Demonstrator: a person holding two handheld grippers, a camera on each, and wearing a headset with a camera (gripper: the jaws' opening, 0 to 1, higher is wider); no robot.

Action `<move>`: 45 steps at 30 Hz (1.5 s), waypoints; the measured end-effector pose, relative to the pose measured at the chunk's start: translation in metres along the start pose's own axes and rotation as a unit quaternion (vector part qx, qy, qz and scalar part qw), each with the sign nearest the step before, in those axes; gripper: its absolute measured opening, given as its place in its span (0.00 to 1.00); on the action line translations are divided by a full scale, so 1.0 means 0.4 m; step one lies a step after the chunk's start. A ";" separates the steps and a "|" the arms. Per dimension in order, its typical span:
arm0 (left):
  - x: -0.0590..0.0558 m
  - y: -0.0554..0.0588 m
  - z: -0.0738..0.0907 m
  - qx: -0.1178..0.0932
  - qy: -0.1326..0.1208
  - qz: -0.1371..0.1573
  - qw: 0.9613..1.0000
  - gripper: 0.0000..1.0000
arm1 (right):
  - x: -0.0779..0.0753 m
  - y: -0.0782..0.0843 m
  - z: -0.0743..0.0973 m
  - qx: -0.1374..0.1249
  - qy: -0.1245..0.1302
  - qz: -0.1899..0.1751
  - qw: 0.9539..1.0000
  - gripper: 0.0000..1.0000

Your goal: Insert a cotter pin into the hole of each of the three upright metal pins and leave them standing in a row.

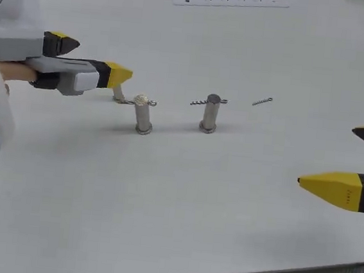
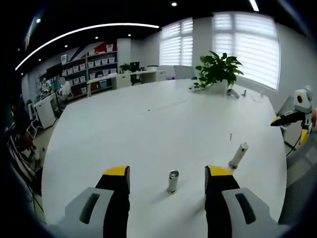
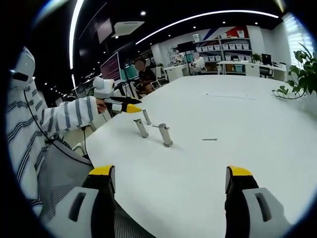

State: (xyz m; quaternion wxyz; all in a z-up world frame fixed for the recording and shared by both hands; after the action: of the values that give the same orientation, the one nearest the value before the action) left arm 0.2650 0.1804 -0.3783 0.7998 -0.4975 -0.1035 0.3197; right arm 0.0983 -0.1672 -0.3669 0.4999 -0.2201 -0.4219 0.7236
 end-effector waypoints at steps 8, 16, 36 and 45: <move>0.001 0.026 -0.031 0.027 0.015 -0.003 1.000 0.36 | -0.004 0.003 0.003 -0.001 0.004 -0.005 1.000 0.89; -0.008 0.056 -0.061 0.055 0.015 -0.009 0.998 0.24 | -0.017 0.003 0.003 -0.003 0.006 -0.011 1.000 0.87; 0.000 0.064 -0.083 0.058 0.006 -0.032 0.998 0.05 | -0.029 -0.008 0.039 -0.024 0.025 -0.025 0.999 0.85; -0.007 0.054 -0.074 0.060 -0.007 -0.043 0.997 0.05 | -0.036 -0.008 0.041 -0.031 0.028 -0.019 0.999 0.86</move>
State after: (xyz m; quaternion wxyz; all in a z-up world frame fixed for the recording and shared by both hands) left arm 0.2681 0.1636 -0.4107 0.8406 -0.4413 -0.1108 0.2938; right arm 0.0937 -0.1861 -0.3568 0.5178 -0.2474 -0.4345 0.6942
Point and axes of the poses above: the centre of the closed fingertips' face, and the gripper's own axes: z roughly backward along the fingers, x roughly to its left, y roughly out of its underside, the point moved 8 cm from there along z, roughly backward along the fingers, and after that the axes turned 14 degrees about y, right-handed, at the moved point
